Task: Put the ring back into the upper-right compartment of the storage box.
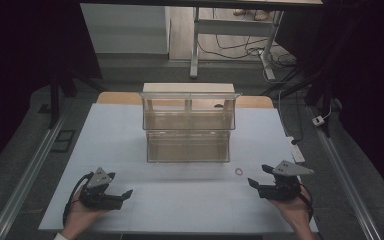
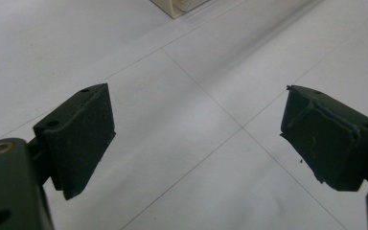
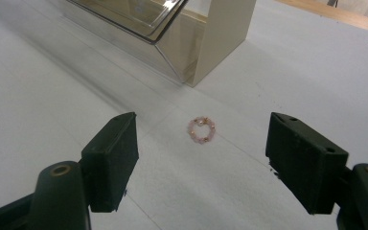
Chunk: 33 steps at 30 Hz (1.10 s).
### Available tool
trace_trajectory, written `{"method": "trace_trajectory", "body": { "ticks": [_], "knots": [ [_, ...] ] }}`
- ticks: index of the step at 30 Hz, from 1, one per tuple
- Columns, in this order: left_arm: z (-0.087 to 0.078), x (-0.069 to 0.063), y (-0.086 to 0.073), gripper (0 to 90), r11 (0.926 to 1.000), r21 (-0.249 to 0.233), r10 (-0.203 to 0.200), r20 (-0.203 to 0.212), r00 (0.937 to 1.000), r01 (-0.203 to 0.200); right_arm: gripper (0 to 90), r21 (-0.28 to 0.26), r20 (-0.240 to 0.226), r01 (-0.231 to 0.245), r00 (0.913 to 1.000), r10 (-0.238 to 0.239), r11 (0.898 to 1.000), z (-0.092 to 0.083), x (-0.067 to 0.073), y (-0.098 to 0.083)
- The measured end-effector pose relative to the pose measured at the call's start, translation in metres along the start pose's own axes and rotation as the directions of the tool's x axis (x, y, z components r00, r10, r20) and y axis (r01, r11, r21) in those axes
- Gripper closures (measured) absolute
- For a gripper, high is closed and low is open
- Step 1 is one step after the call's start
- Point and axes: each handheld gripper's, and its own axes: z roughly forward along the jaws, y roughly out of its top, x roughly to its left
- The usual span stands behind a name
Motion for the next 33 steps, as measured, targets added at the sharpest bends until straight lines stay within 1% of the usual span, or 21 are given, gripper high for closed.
{"method": "trace_trajectory", "body": {
  "ticks": [8,16,25,27,33],
  "knots": [
    [0.0,0.0,0.0,11.3,1.0,0.002,0.0,-0.001,1.0,0.0,27.9,0.028,0.0,-0.008,1.0,0.008,1.0,0.007,-0.001,0.01],
    [0.0,0.0,0.0,11.4,1.0,0.004,0.003,-0.003,1.0,-0.003,28.5,0.065,0.003,-0.026,0.9997,0.026,0.998,0.018,-0.003,0.018],
    [0.001,0.0,0.0,11.5,1.0,0.007,0.004,0.0,1.0,-0.004,29.1,0.103,0.014,-0.048,0.9988,0.047,0.994,0.027,-0.008,0.024],
    [0.001,0.0,-0.001,11.5,1.0,0.008,0.004,0.0,1.0,-0.004,29.2,0.114,0.014,-0.06,0.9982,0.059,0.992,0.032,-0.009,0.025],
    [0.001,0.0,-0.001,11.5,1.0,0.008,0.005,-0.001,1.0,-0.005,30.1,0.146,0.016,-0.058,0.9983,0.056,0.988,0.038,-0.01,0.028]
  ]
}}
